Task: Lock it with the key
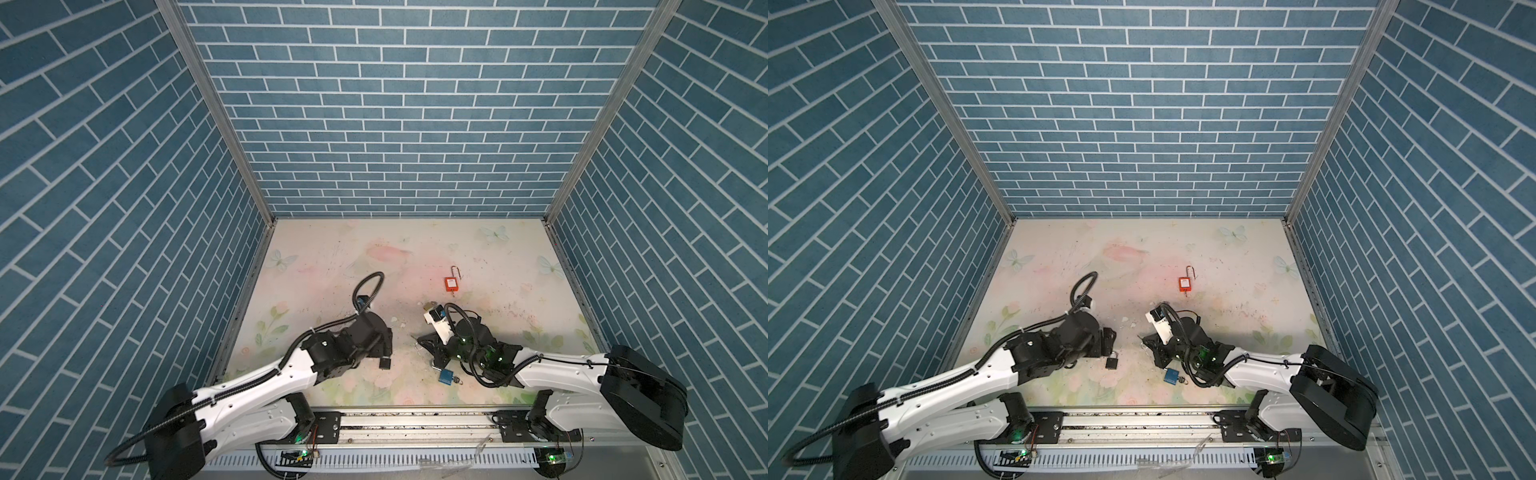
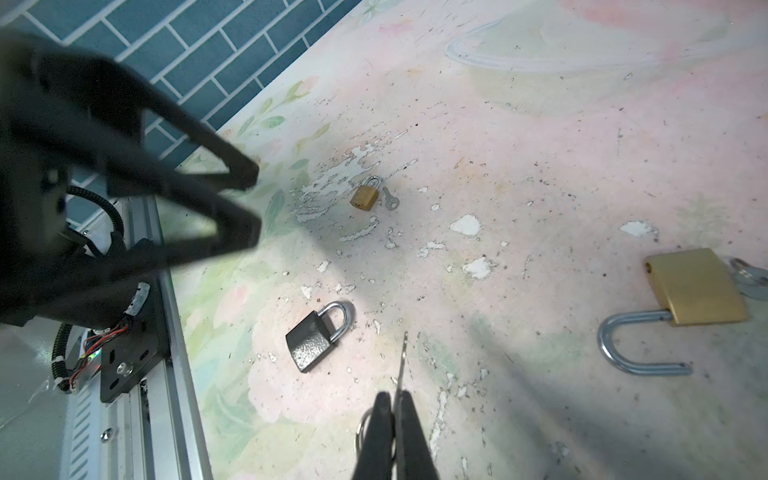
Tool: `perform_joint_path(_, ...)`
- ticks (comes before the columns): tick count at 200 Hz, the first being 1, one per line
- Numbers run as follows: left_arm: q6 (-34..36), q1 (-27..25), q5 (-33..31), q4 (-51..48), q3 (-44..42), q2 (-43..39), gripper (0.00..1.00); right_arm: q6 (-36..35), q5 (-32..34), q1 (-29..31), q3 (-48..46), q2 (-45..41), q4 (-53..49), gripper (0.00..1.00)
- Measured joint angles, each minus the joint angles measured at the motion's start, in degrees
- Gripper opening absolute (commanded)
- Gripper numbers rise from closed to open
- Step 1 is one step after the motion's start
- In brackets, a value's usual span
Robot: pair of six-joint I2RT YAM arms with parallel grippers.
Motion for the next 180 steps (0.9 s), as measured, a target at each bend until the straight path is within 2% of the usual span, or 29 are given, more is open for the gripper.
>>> perform_joint_path(22, 1.3, 13.9, 4.7, 1.9, -4.1, -6.5, 0.88, -1.0, -0.4, 0.0, 1.9, 0.0, -0.8, 0.00)
perform_joint_path(38, 1.4, 18.7, 6.5, 2.7, -7.1, -10.1, 0.88, -1.4, -0.6, 0.1, 4.0, 0.2, -1.4, 0.00)
perform_joint_path(75, 1.9, 19.8, 7.1, 5.0, -8.8, -12.8, 0.88, -5.0, -0.3, 1.7, 7.5, 2.1, -5.0, 0.00)
perform_joint_path(134, 2.4, 19.9, 7.5, 3.5, -3.3, -5.2, 0.87, -14.0, 1.2, 4.0, 10.0, 6.2, -14.4, 0.00)
perform_joint_path(180, 2.7, 19.9, 9.5, 2.6, -2.3, -6.1, 0.87, -18.1, 2.0, 4.7, 13.5, 12.1, -17.2, 0.00)
